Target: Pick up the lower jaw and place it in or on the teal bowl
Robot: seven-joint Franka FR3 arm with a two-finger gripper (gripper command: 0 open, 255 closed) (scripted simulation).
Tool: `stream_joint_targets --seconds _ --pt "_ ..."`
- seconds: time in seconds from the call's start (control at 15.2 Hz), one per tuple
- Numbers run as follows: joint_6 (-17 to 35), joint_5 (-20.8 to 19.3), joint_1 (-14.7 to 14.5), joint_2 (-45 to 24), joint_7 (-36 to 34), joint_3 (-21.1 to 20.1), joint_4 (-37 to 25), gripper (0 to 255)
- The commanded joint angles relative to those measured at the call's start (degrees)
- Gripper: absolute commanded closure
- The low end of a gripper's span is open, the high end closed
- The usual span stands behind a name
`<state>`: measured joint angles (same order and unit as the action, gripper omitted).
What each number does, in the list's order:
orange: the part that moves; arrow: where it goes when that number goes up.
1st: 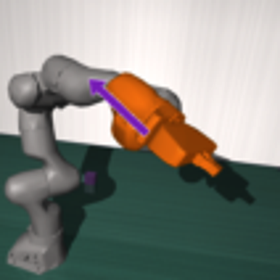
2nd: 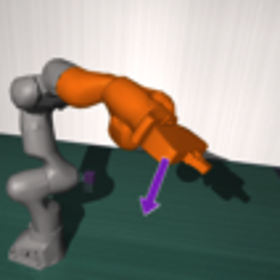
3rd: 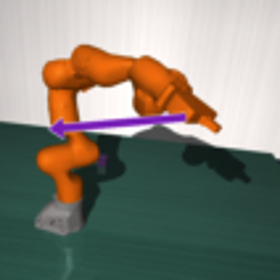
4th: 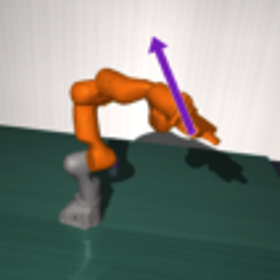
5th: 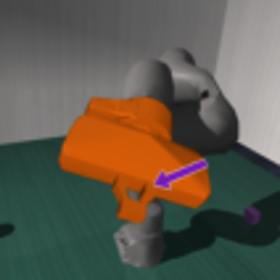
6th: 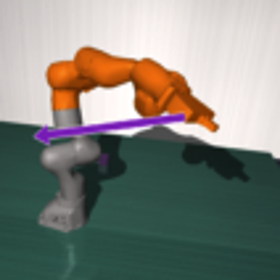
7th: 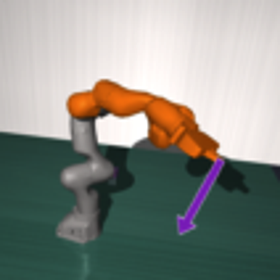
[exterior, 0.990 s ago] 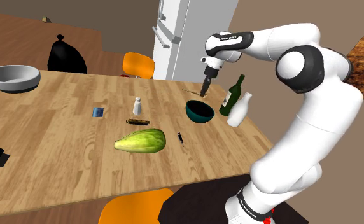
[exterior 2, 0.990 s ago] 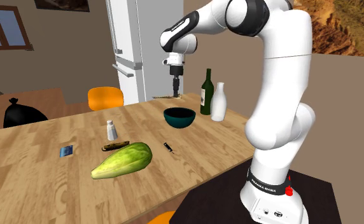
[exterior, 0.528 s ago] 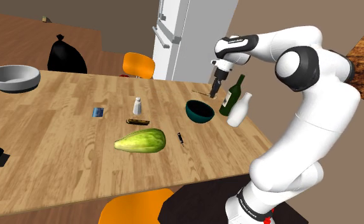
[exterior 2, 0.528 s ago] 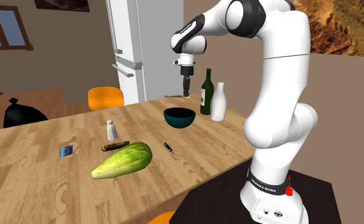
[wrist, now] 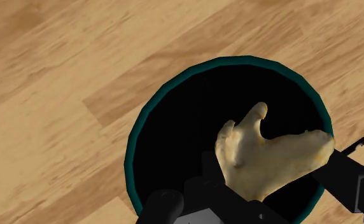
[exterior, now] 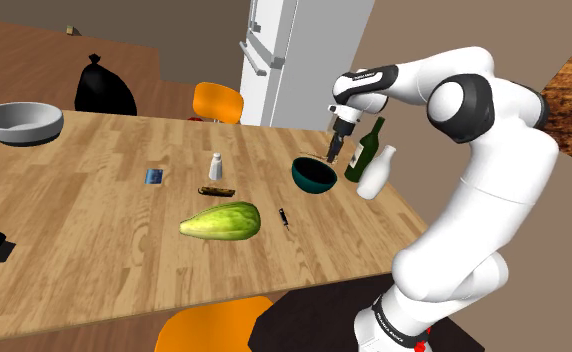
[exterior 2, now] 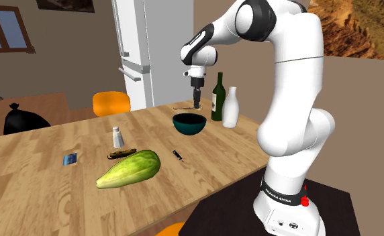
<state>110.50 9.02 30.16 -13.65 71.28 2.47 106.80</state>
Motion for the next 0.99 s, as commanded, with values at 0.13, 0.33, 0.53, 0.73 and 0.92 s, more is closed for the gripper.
stream_joint_targets --seconds 0.13,0.33,0.53,0.73,0.92 --pt "2.75 0.23 -0.02 -1.29 0.4 -0.06 1.46 255" --pt "4.09 0.36 -0.03 -1.98 0.61 -0.1 2.11 255" --pt "4.09 0.36 -0.03 -1.98 0.61 -0.1 2.11 255" --pt "4.09 0.36 -0.03 -1.98 0.61 -0.1 2.11 255" --pt "4.09 0.36 -0.03 -1.99 0.61 -0.1 2.11 0"
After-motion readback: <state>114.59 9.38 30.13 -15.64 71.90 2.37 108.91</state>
